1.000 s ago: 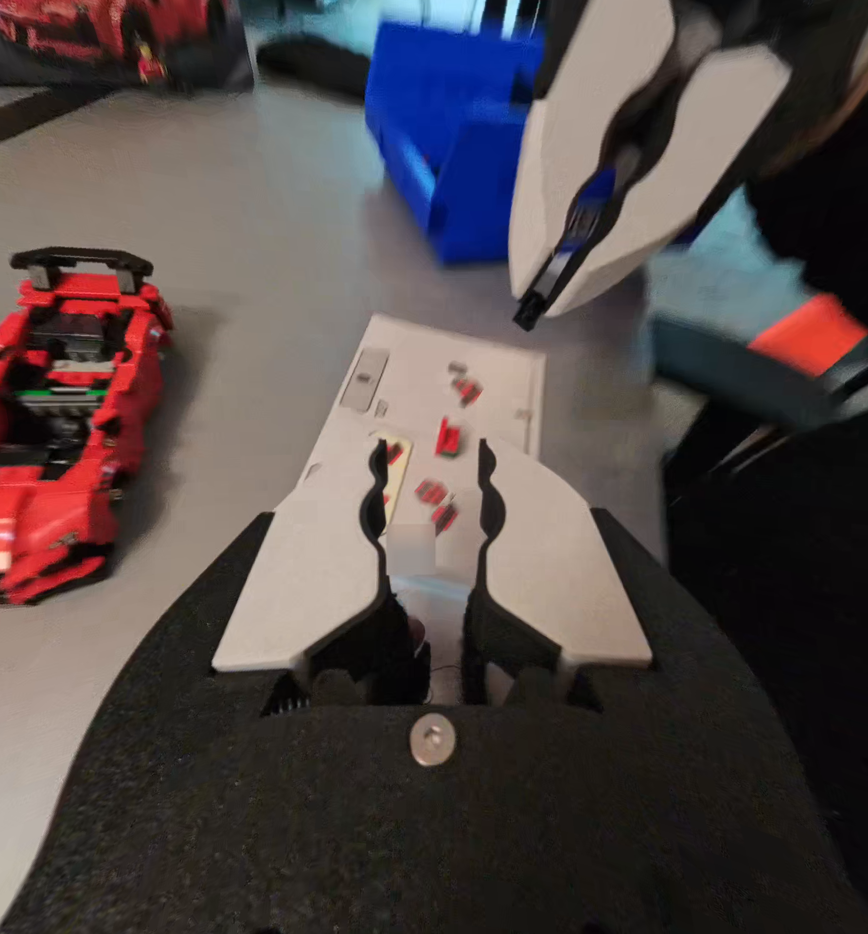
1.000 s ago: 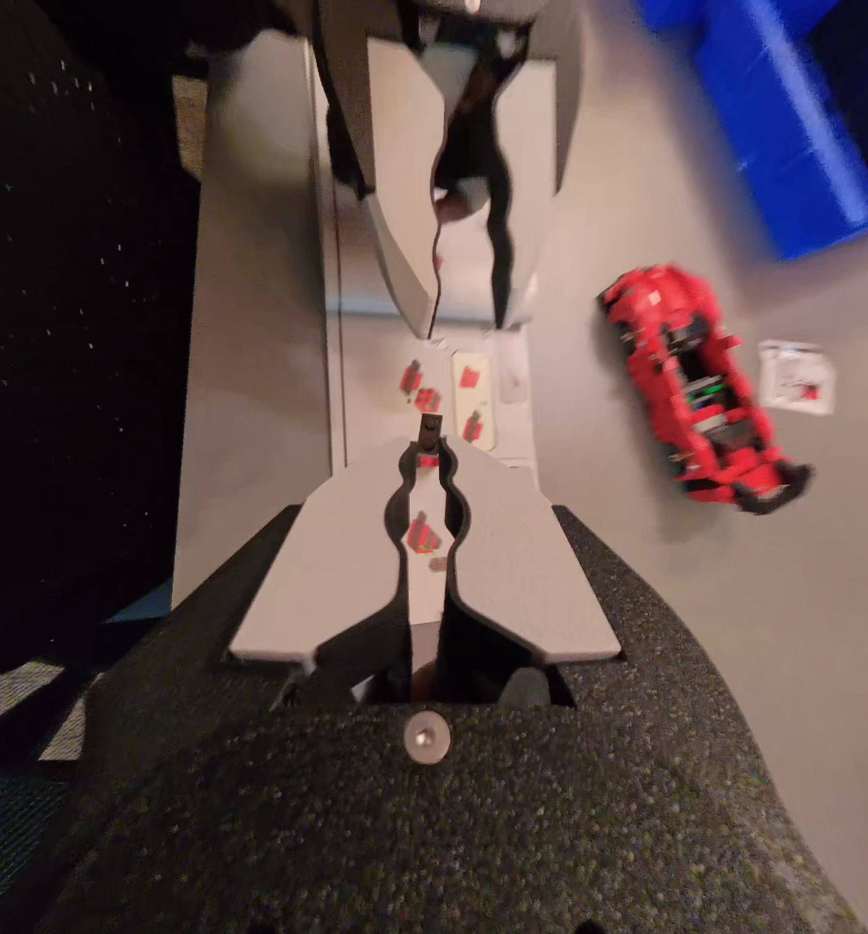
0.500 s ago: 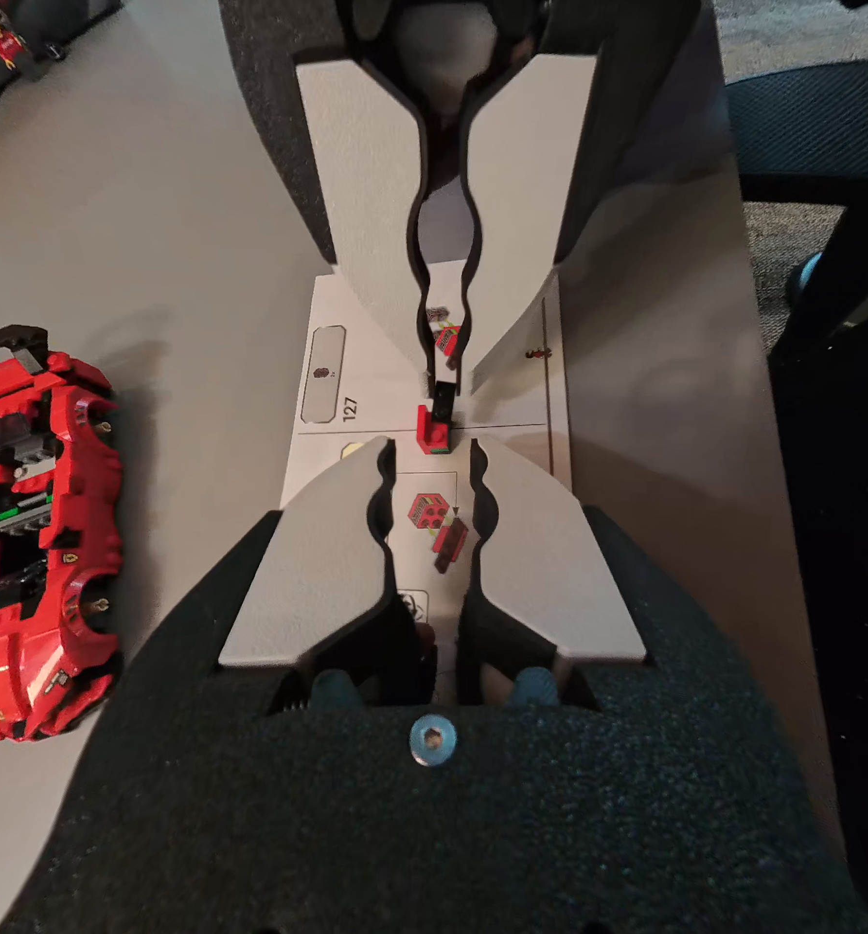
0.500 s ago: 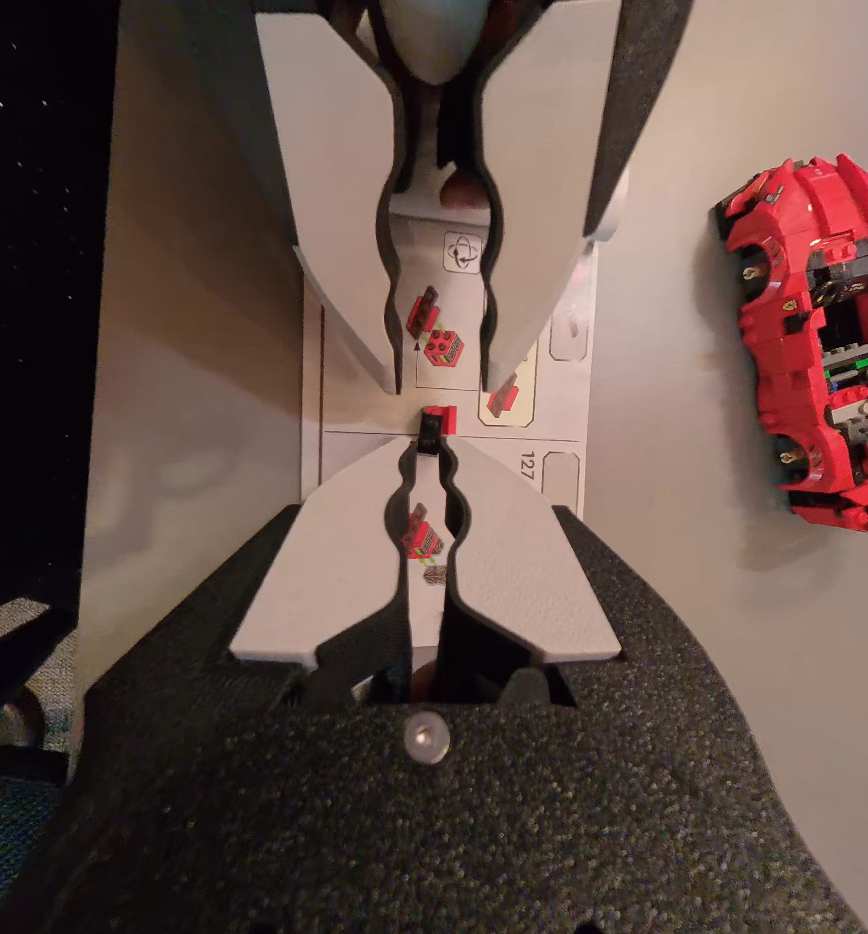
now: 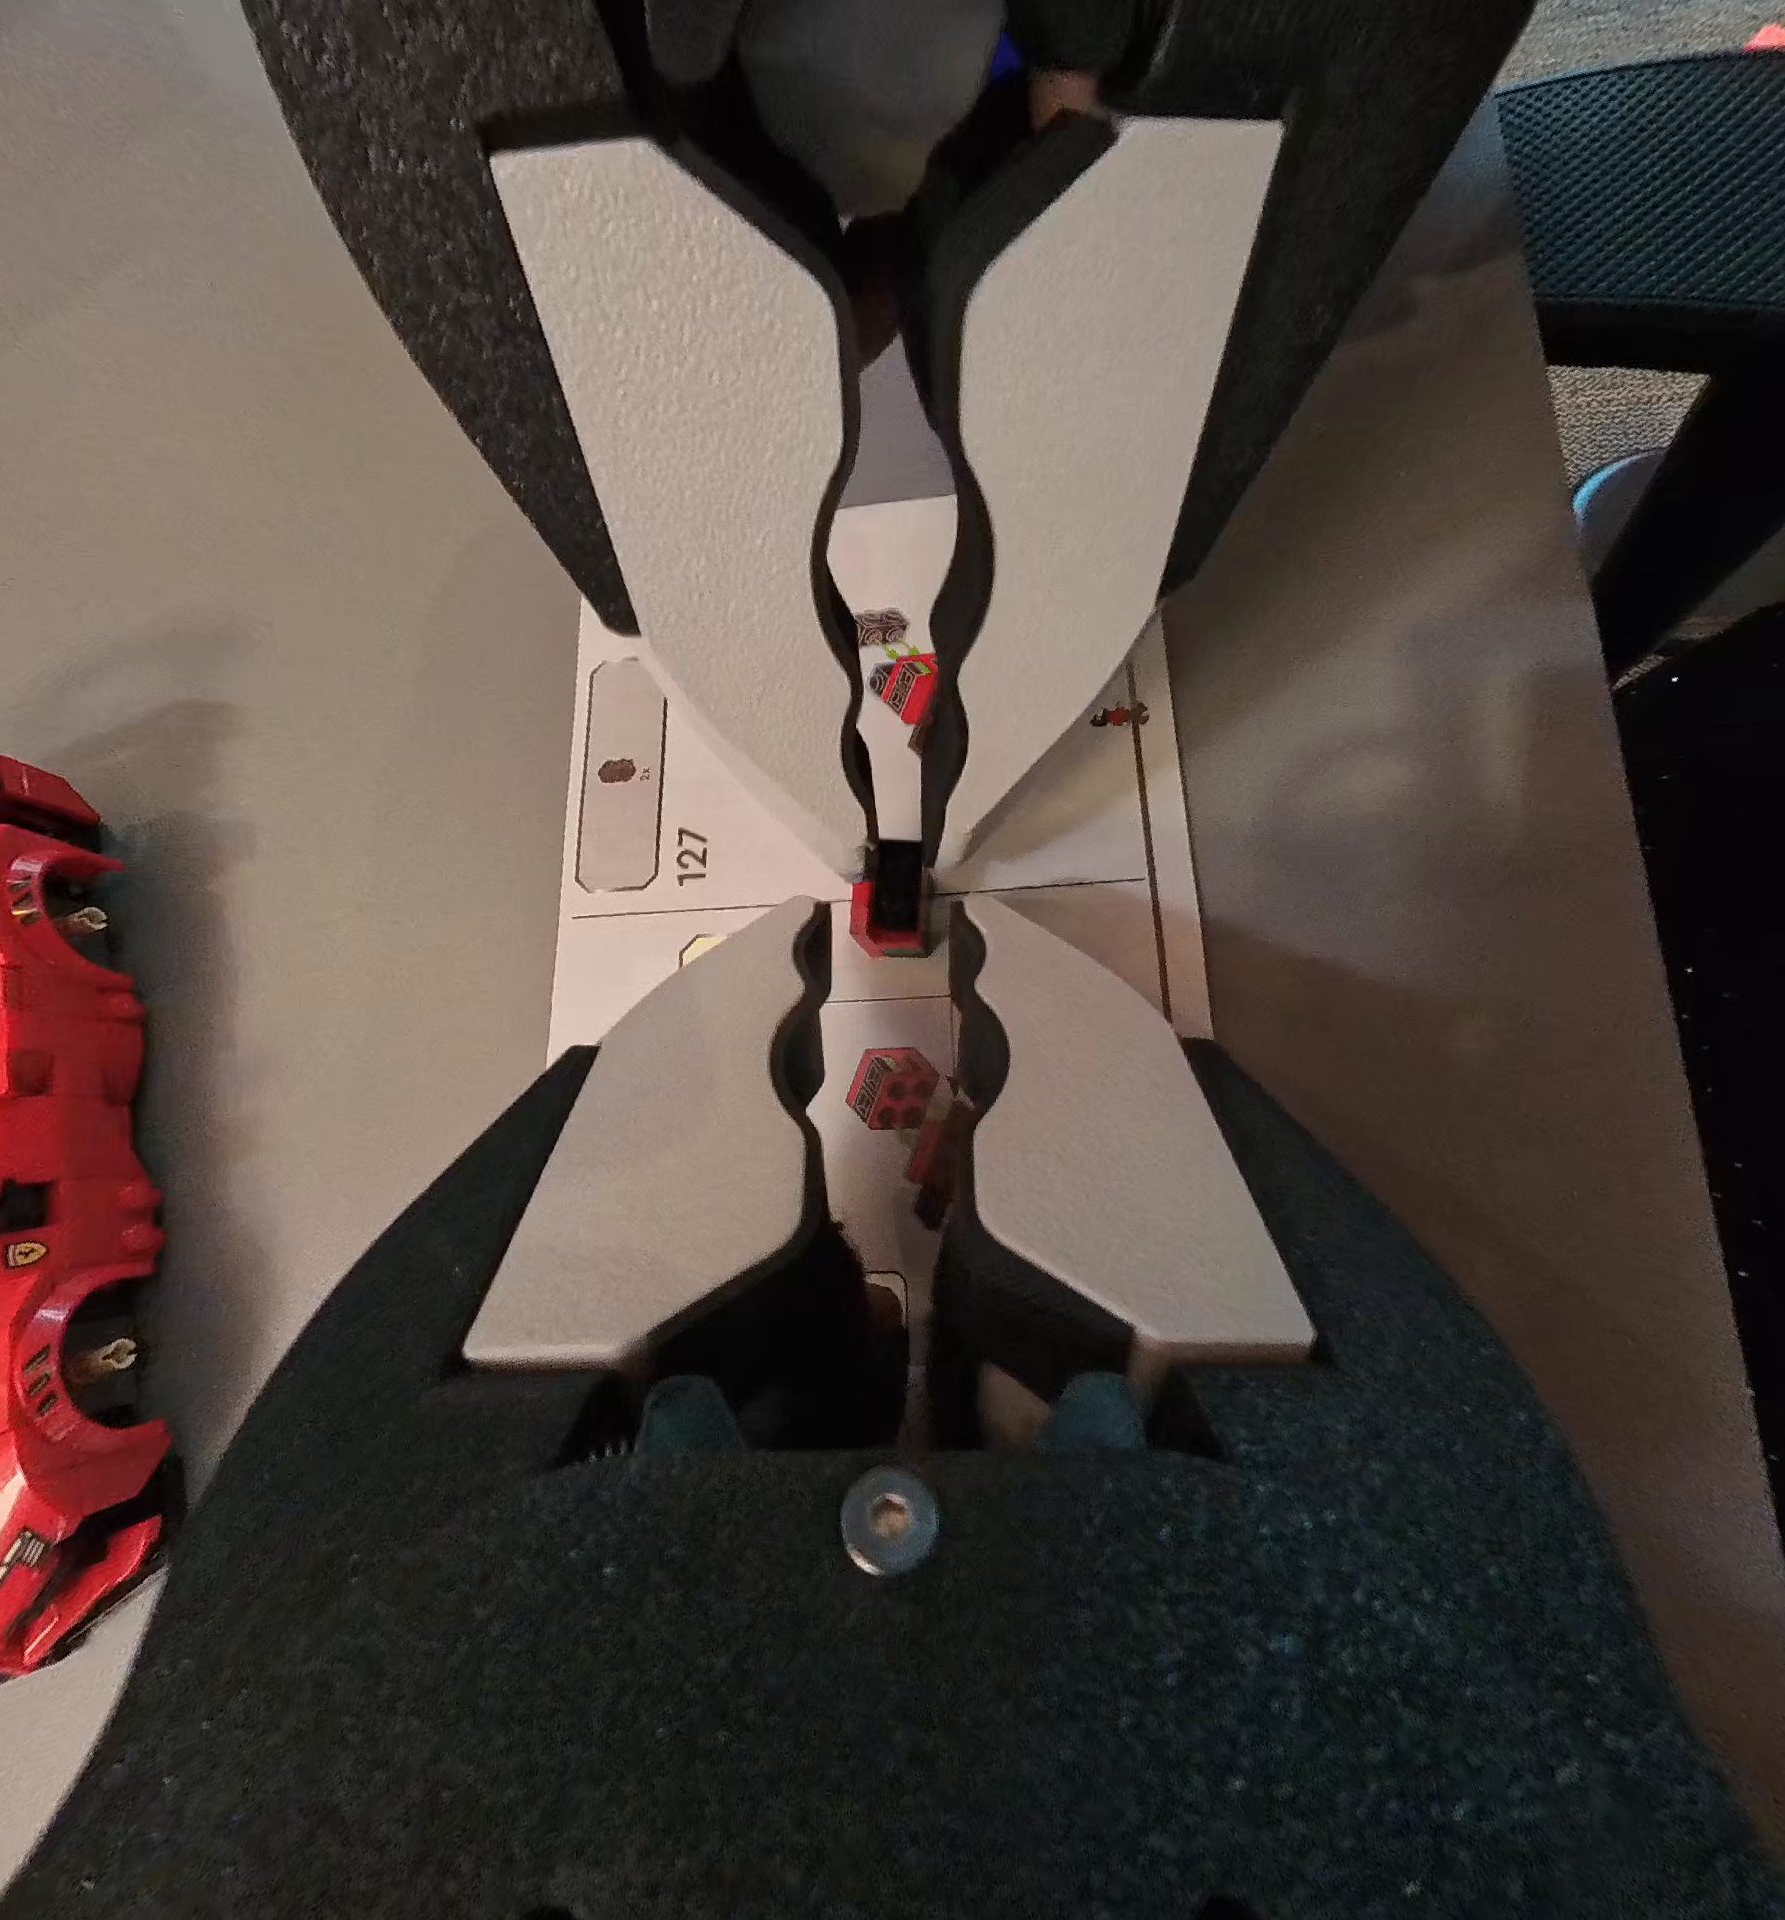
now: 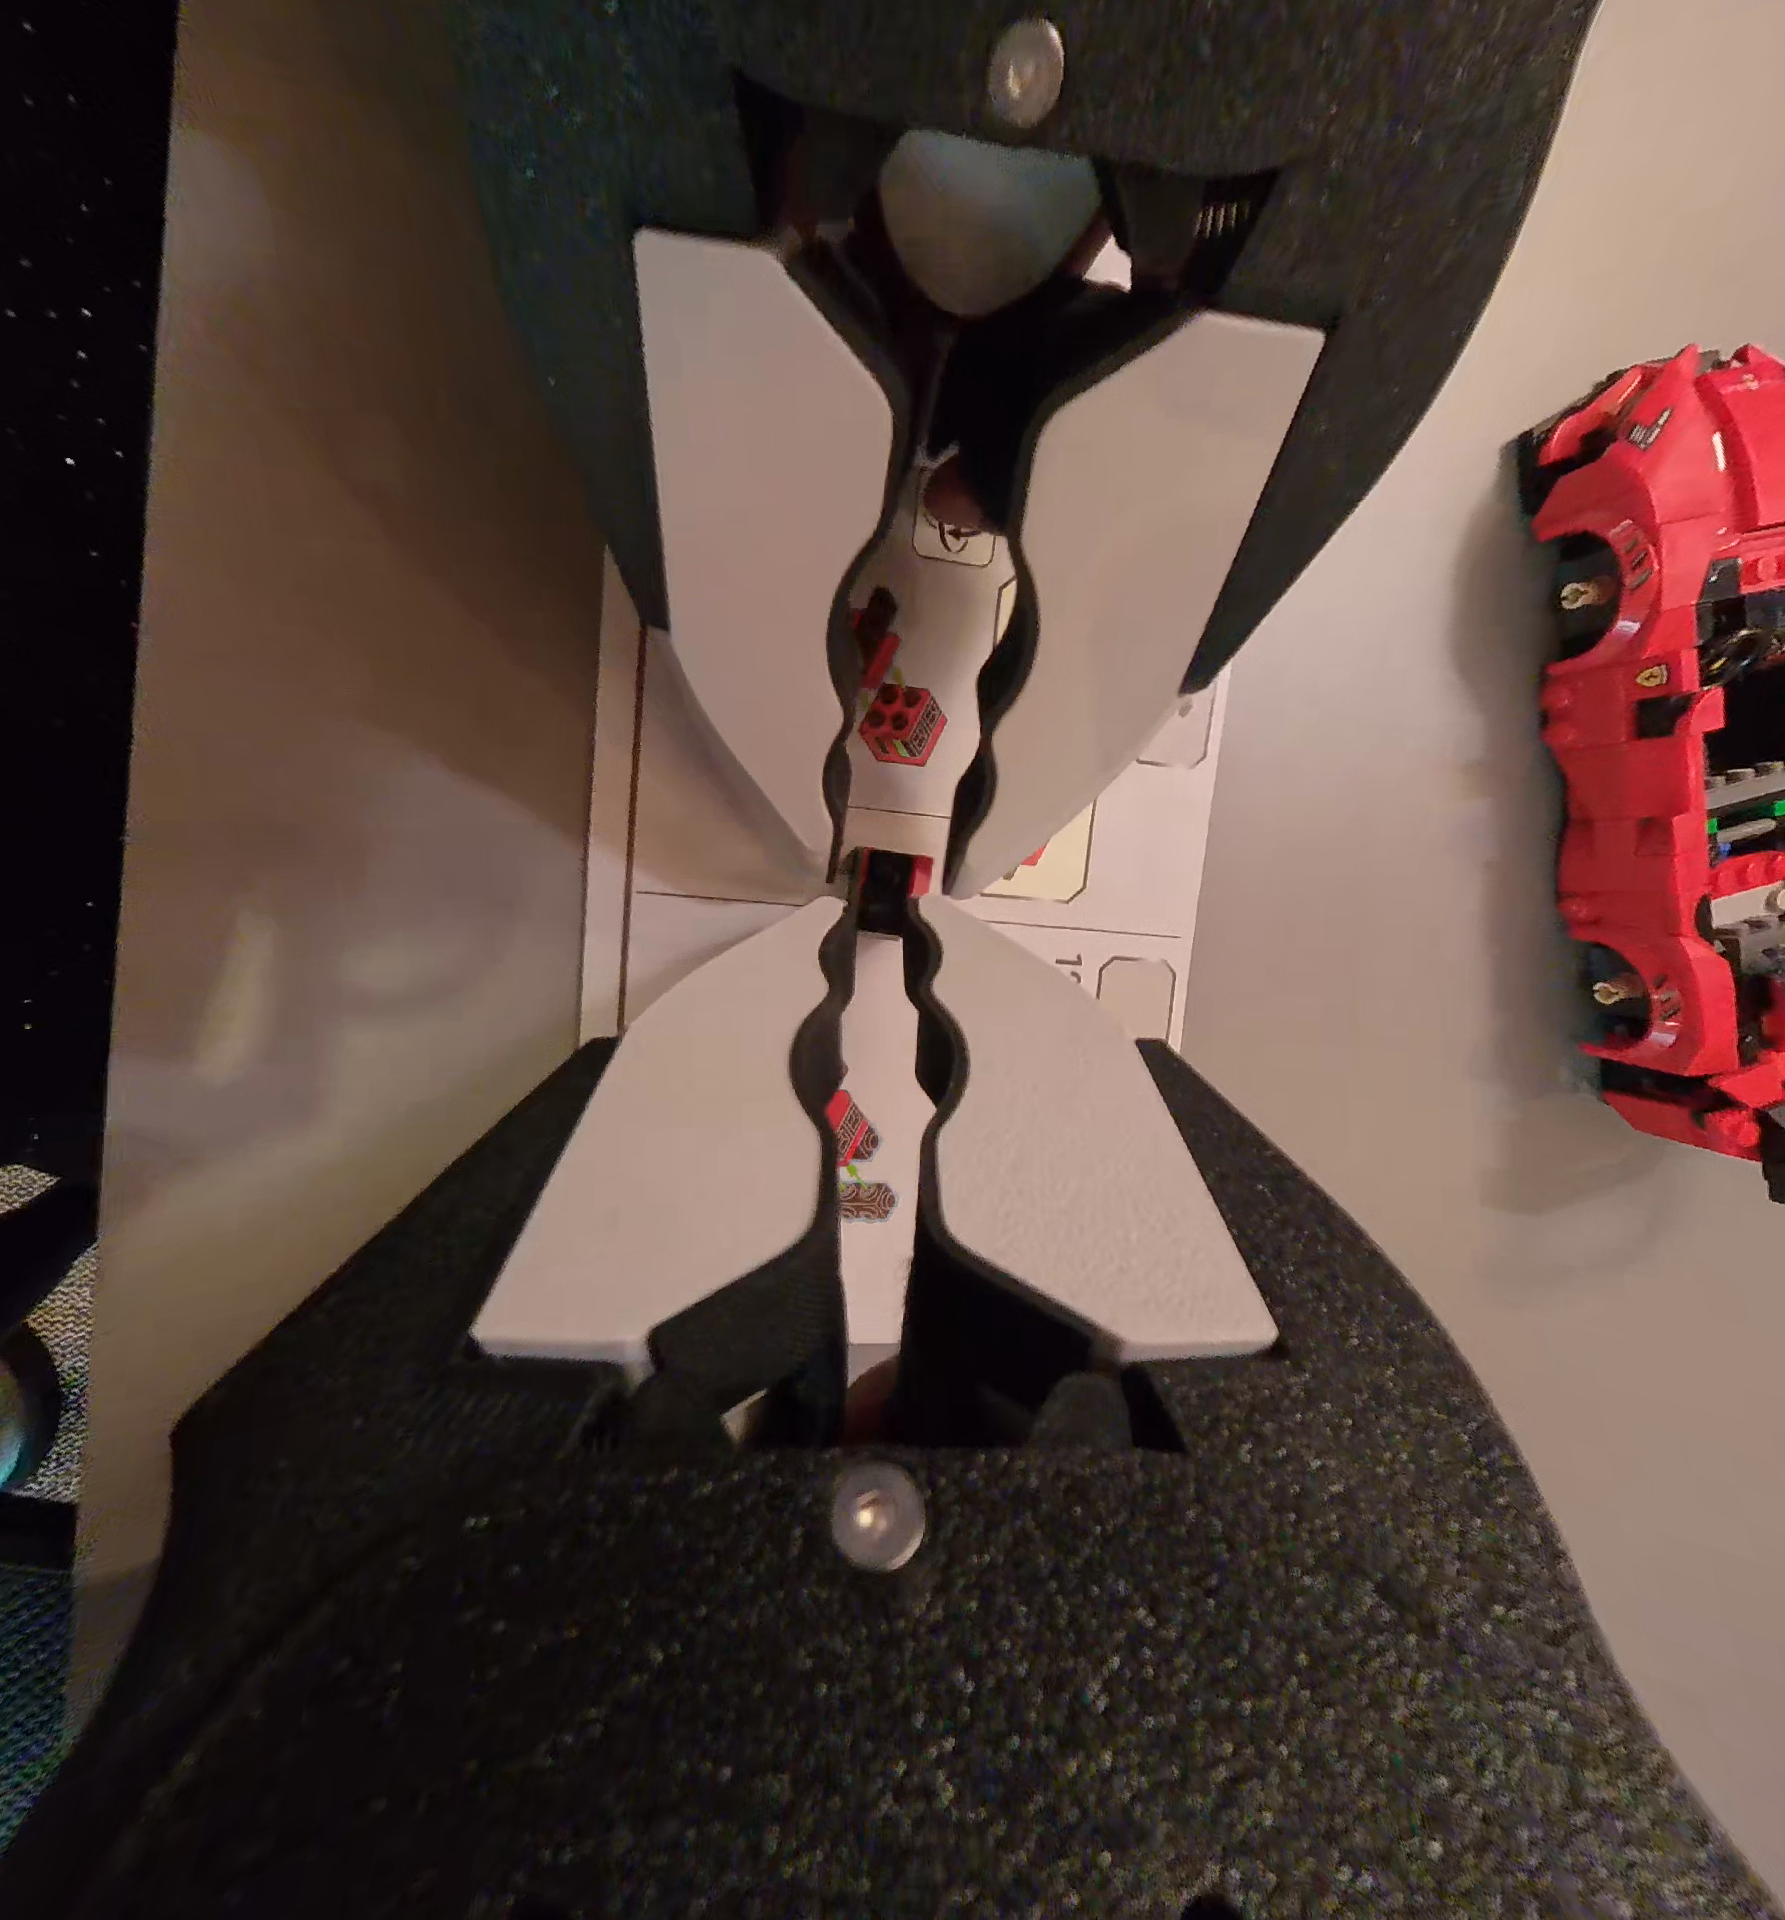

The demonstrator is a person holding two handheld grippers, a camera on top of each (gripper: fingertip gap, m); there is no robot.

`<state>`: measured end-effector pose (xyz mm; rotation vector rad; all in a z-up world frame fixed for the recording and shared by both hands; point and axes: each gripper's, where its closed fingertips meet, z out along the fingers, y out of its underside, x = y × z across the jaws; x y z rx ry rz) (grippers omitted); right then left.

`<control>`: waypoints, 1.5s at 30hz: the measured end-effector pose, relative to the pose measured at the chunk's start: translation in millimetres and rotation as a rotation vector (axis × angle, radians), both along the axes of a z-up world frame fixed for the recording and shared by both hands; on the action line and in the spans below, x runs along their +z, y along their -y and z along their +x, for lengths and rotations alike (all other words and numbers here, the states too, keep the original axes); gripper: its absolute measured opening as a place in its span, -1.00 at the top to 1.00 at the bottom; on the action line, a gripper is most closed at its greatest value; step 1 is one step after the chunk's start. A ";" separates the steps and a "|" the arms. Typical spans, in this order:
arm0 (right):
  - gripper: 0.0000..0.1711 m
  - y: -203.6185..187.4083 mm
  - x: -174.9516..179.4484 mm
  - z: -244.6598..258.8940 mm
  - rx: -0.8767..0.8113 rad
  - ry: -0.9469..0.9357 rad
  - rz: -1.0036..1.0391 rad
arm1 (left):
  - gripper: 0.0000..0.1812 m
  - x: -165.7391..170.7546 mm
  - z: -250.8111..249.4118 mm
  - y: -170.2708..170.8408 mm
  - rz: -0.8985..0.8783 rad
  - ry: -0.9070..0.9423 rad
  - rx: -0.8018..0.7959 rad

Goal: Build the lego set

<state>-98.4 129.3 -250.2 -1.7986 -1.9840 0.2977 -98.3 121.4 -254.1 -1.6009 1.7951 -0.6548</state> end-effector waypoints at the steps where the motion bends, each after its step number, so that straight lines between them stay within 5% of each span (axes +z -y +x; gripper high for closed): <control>1: 0.90 -0.5 -0.8 0.1 0.000 0.003 0.003 | 0.78 -1.0 0.1 0.3 -0.003 -0.003 -0.002; 28: 0.85 -0.4 0.9 0.2 -0.103 -0.114 -0.006 | 0.86 -5.2 0.2 -0.6 -0.034 -0.002 0.015; 31: 0.83 -7.5 8.9 0.4 -0.258 -0.249 -0.111 | 0.86 -5.3 0.4 -0.7 -0.035 -0.002 0.015; 34: 0.74 -15.3 14.5 1.5 -0.522 -0.486 -0.433 | 0.86 -5.5 0.6 -1.4 -0.033 -0.002 0.015; 37: 0.64 -11.6 9.2 2.3 -0.610 -0.585 -0.677 | 0.86 -5.5 0.6 -1.2 -0.033 -0.001 0.014; 45: 0.75 -10.6 -6.5 1.1 -0.609 -0.507 -0.655 | 0.86 -6.0 0.3 -1.1 -0.049 0.000 0.012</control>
